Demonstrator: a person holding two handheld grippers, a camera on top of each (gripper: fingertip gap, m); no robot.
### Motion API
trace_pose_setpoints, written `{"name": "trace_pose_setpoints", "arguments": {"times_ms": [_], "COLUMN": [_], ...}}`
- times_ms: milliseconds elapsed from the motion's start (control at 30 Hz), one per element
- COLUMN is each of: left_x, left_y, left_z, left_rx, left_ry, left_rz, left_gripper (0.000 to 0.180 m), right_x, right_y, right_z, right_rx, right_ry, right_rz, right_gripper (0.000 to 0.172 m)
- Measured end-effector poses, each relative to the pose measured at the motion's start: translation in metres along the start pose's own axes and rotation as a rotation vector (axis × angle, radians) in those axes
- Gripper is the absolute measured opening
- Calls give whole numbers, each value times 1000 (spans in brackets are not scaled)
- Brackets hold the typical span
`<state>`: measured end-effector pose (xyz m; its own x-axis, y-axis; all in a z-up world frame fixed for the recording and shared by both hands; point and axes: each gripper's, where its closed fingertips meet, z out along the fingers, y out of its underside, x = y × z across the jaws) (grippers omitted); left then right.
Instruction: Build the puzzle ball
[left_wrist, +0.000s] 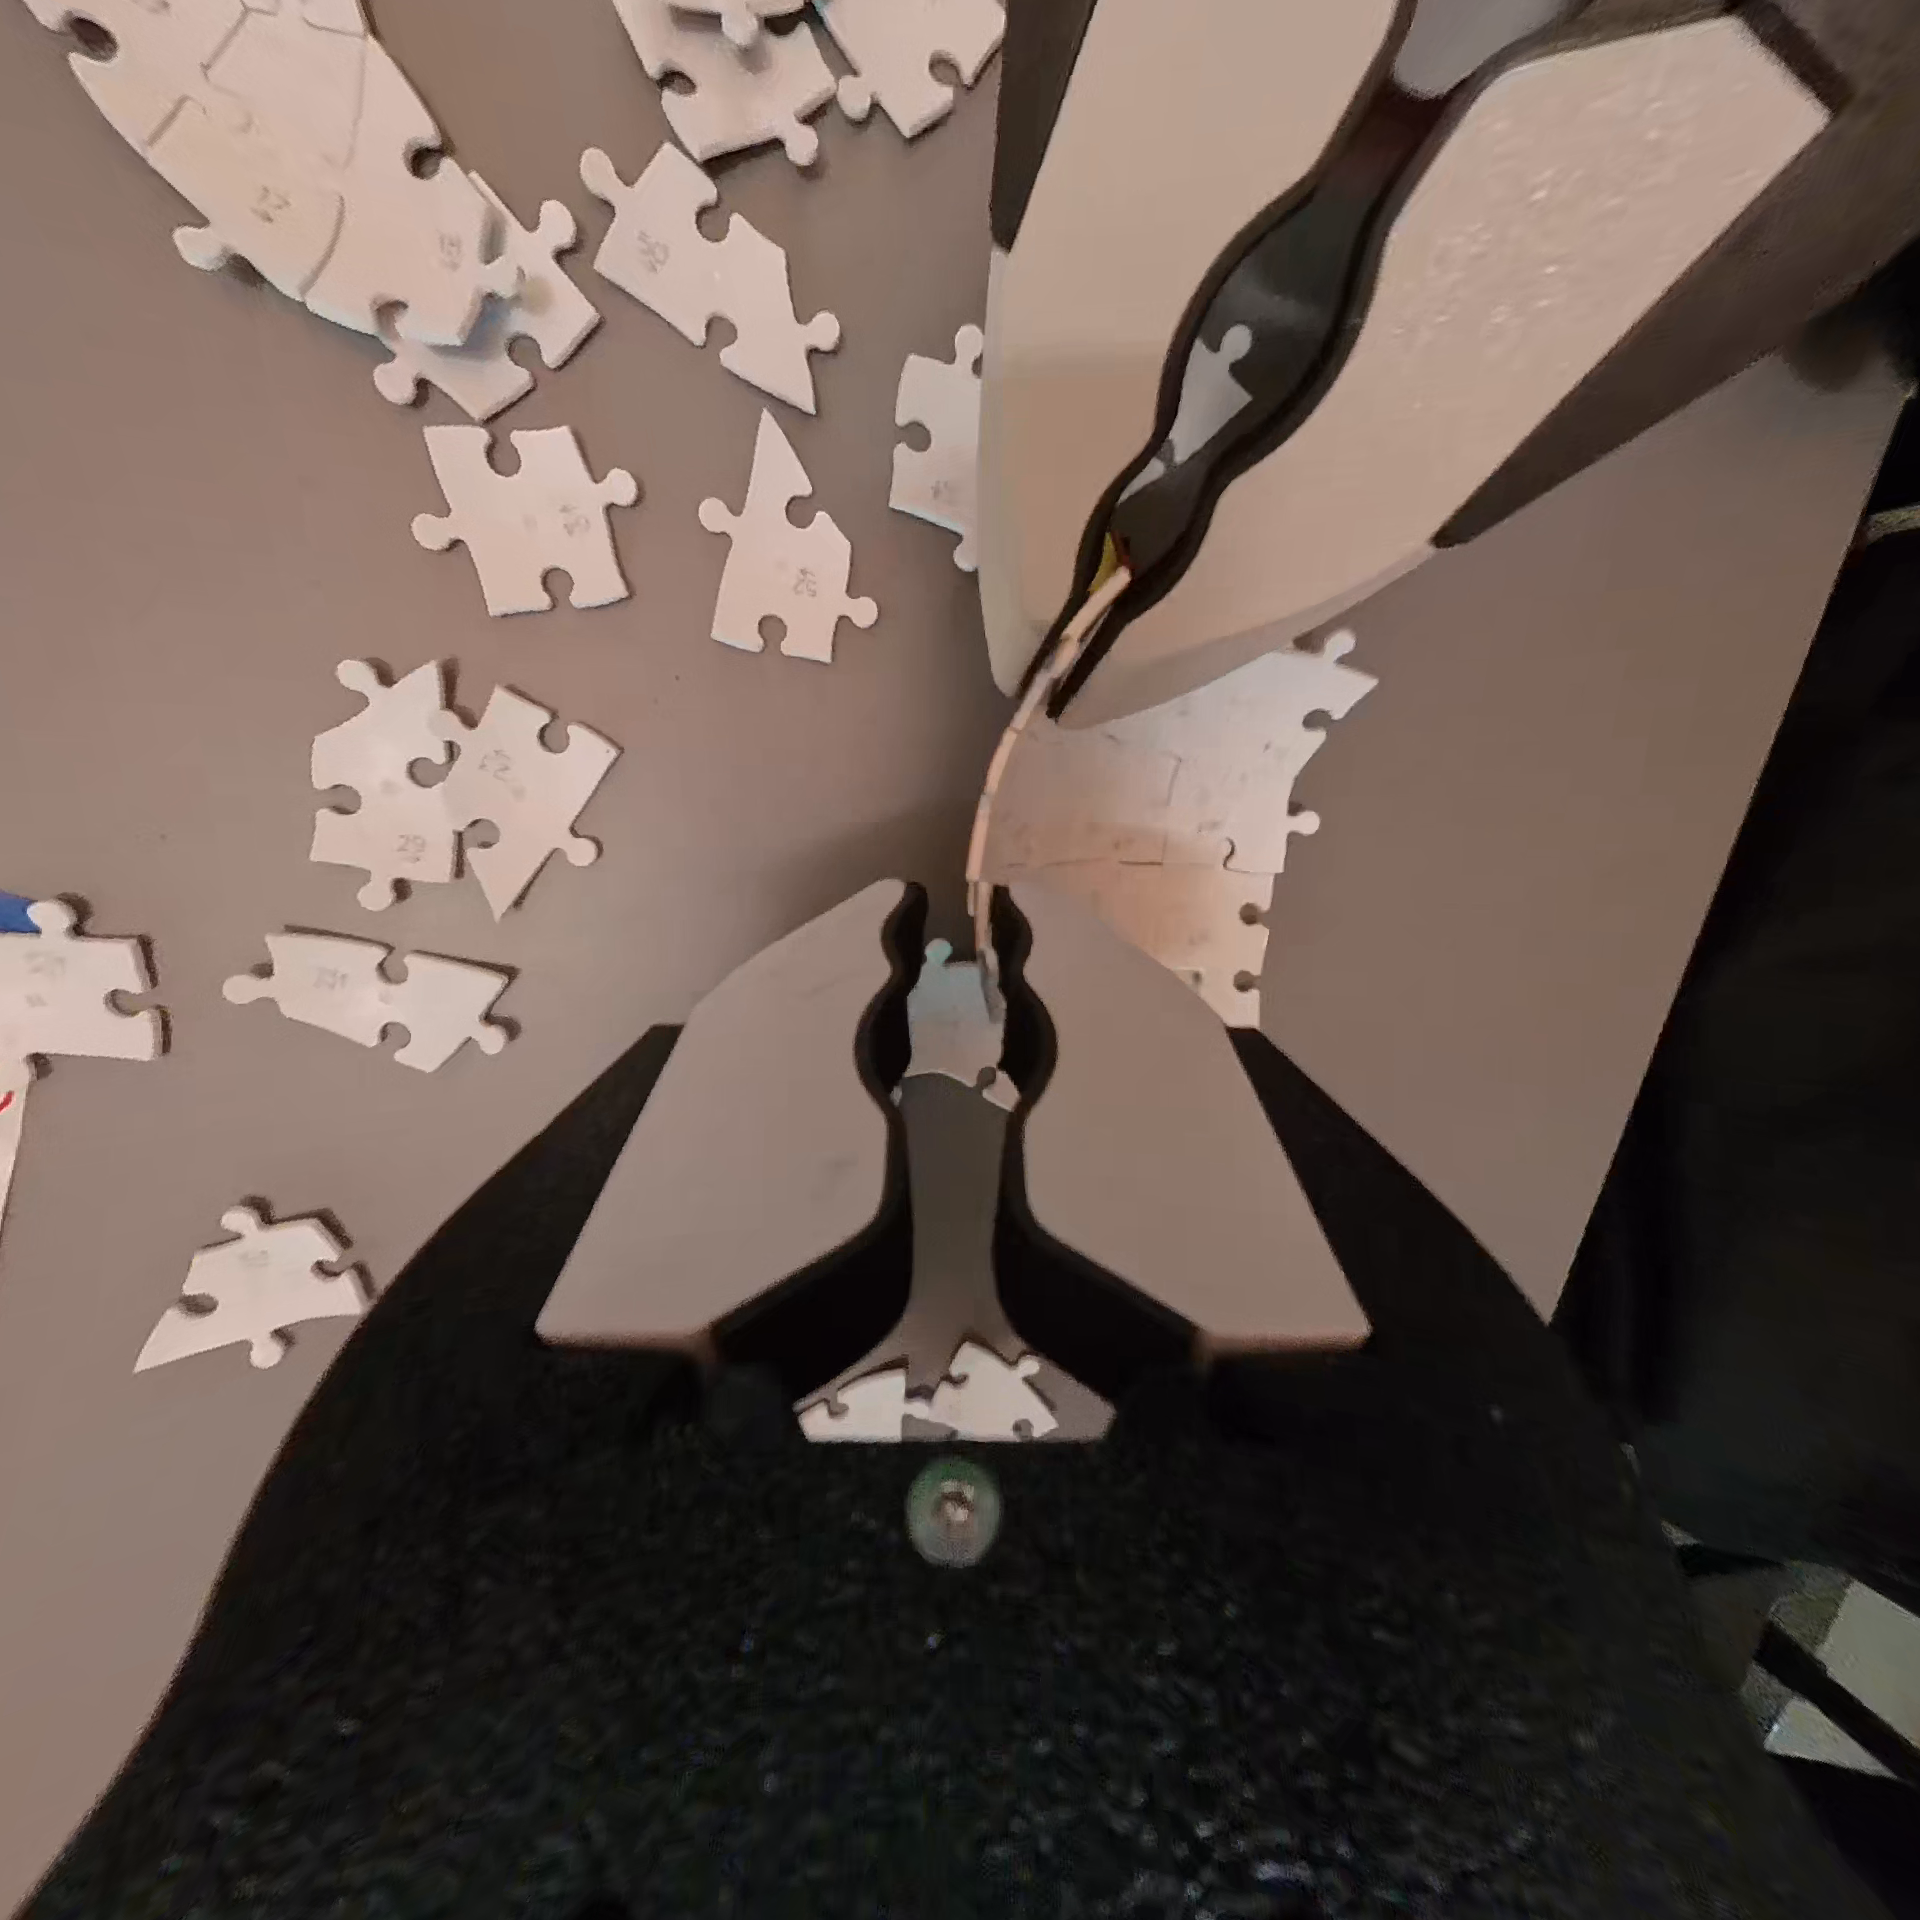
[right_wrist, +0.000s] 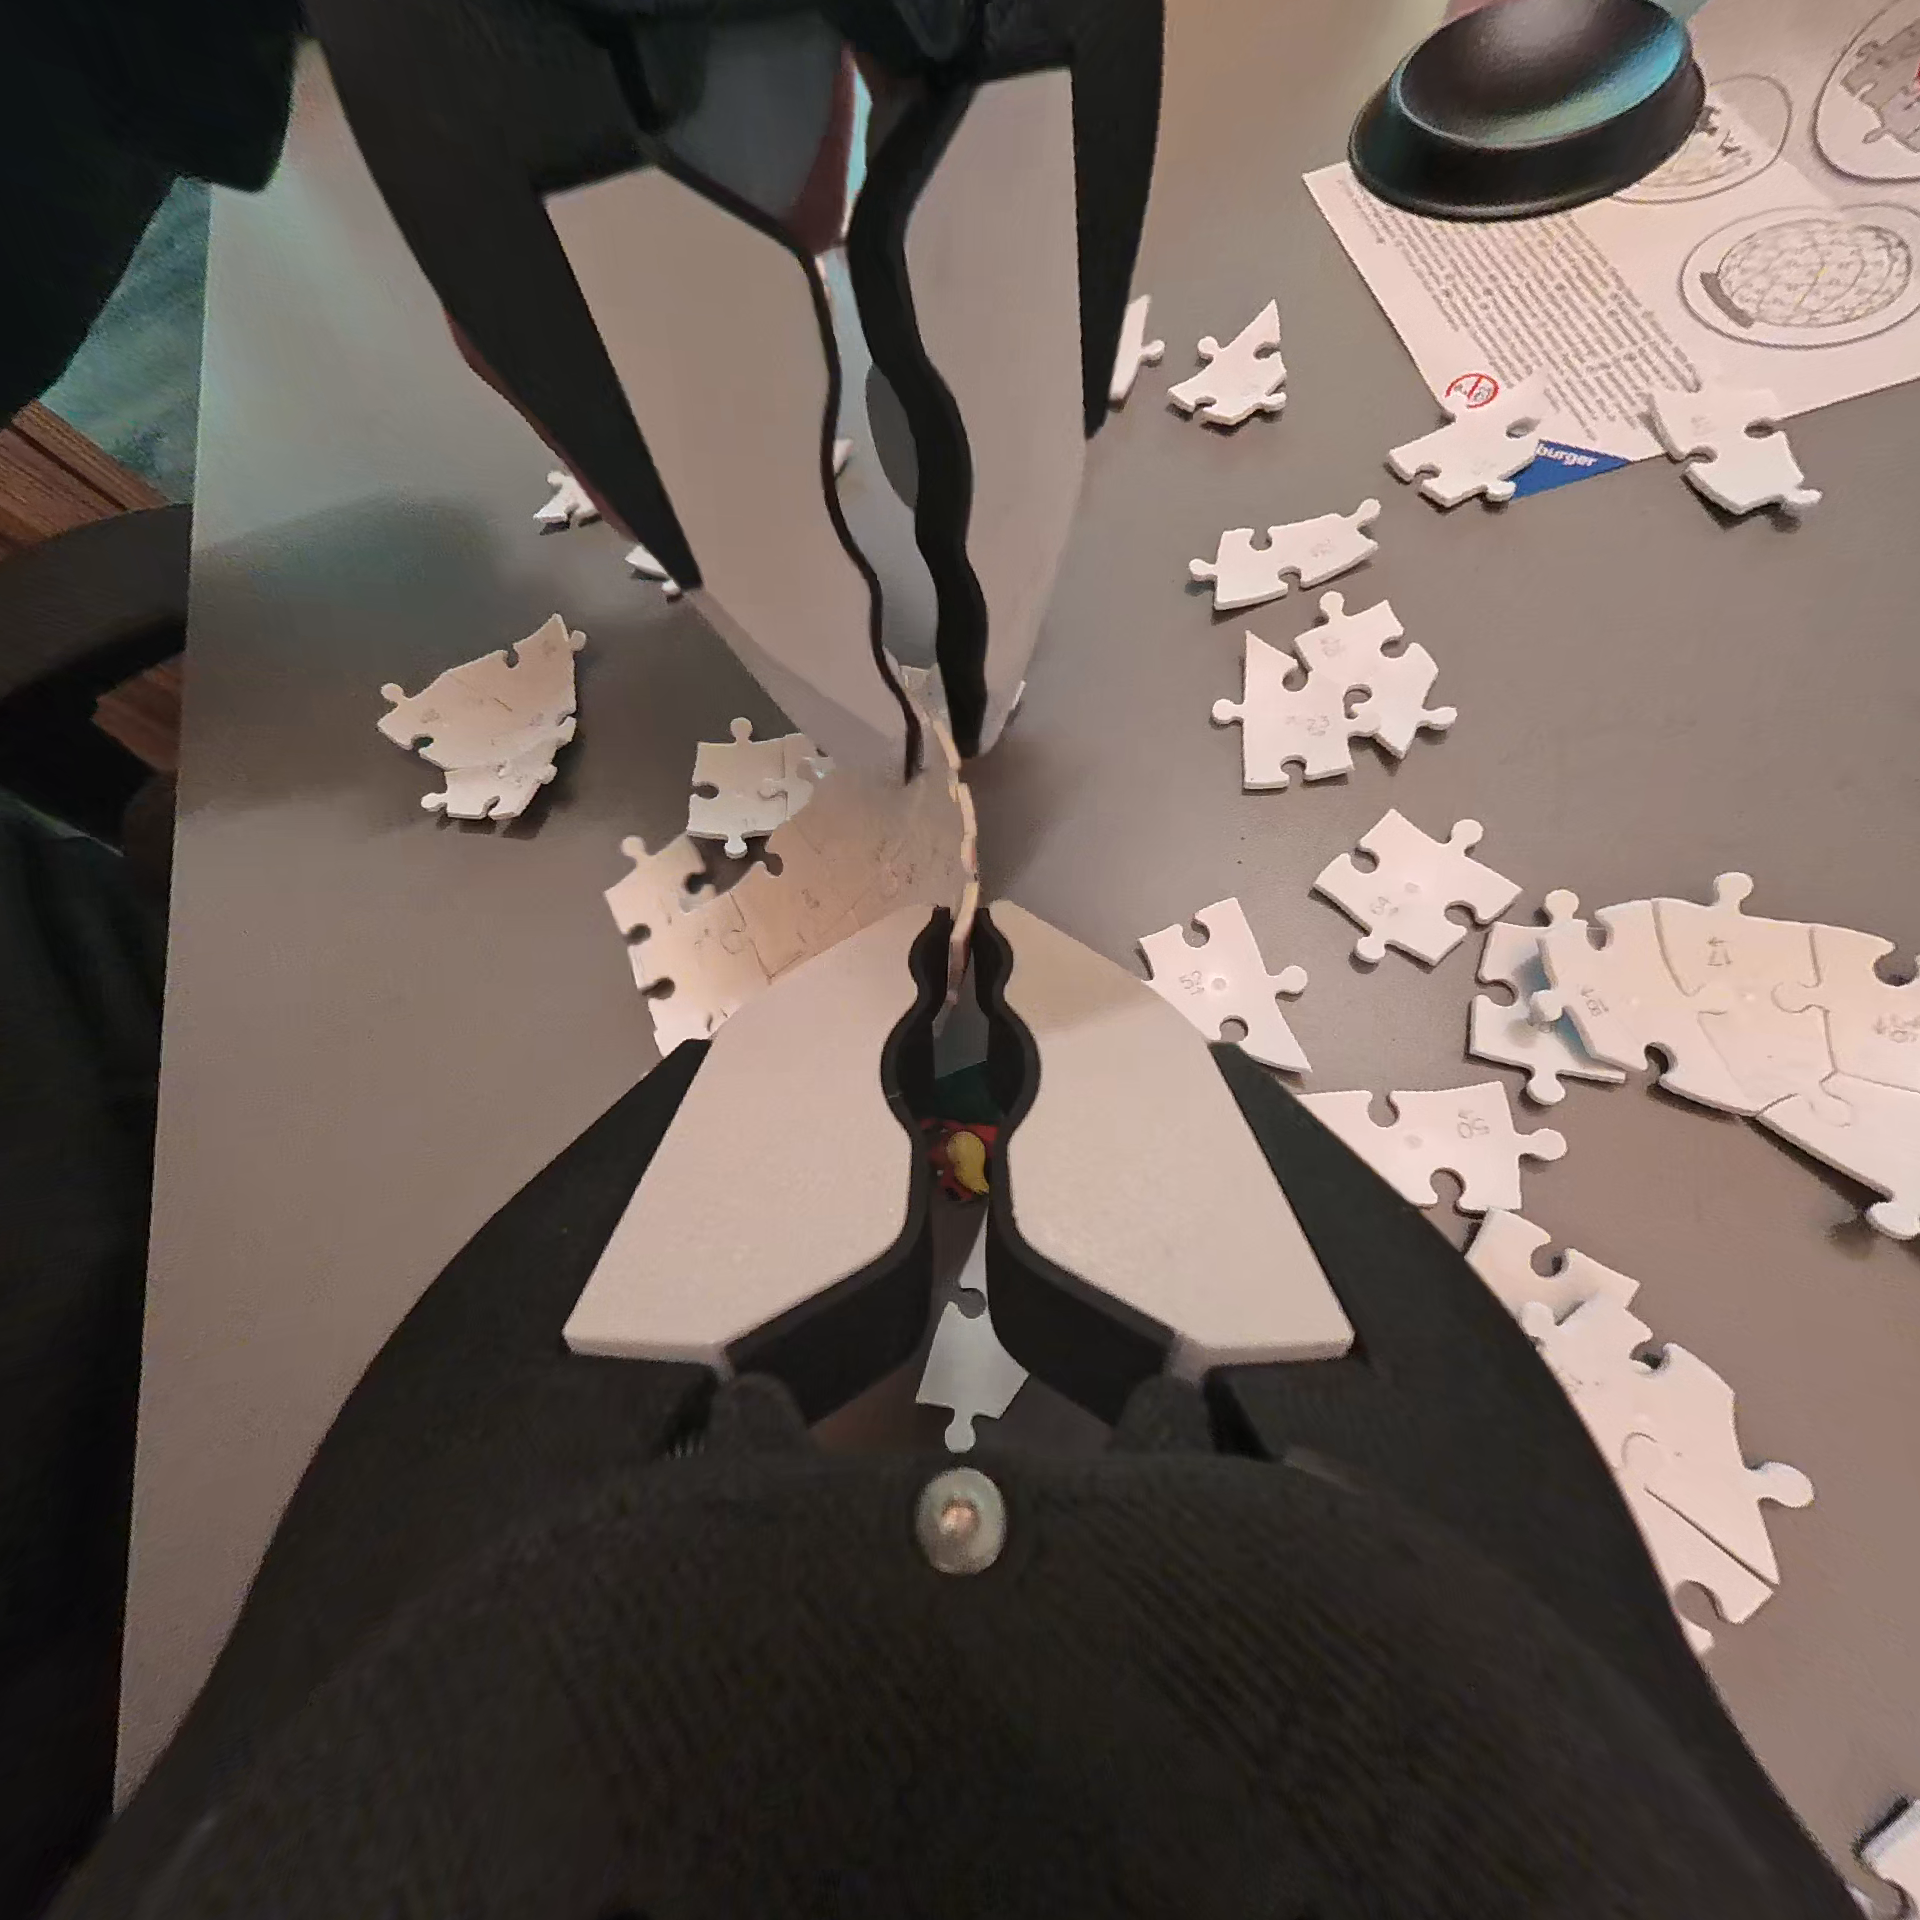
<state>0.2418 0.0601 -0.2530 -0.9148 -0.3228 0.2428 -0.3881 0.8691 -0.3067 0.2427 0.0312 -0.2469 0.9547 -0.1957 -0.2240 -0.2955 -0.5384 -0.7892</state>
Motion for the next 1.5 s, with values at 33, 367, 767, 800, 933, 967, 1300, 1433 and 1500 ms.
{"name": "trace_pose_setpoints", "arguments": {"times_ms": [33,367,767,800,933,967,1300,1433,1500], "left_x": [1,8,-22,-25,-36,-39,-47,-46,-46], "left_y": [1,0,2,2,5,8,10,9,10], "left_z": [1,7,-14,-18,-29,-30,-27,-24,-24], "left_rx": [-12,-46,244,304,490,519,621,637,641], "left_ry": [2,42,-125,-149,-249,-275,-384,-363,-356], "left_rz": [-1,-24,-201,-228,-315,-331,-366,-382,-387], "left_gripper": [13,3,3,3,3,3,3,3,3], "right_x": [0,-2,30,29,24,24,41,47,47], "right_y": [0,0,-4,-5,-4,-5,-28,-24,-24], "right_z": [0,-1,-27,-26,-14,-11,-6,1,5], "right_rx": [-2,-18,118,137,127,124,188,116,106], "right_ry": [3,7,107,80,36,47,129,136,123], "right_rz": [-7,-38,185,213,209,196,78,31,30], "right_gripper": [4,4,52,50,47,47,28,30,27]}}
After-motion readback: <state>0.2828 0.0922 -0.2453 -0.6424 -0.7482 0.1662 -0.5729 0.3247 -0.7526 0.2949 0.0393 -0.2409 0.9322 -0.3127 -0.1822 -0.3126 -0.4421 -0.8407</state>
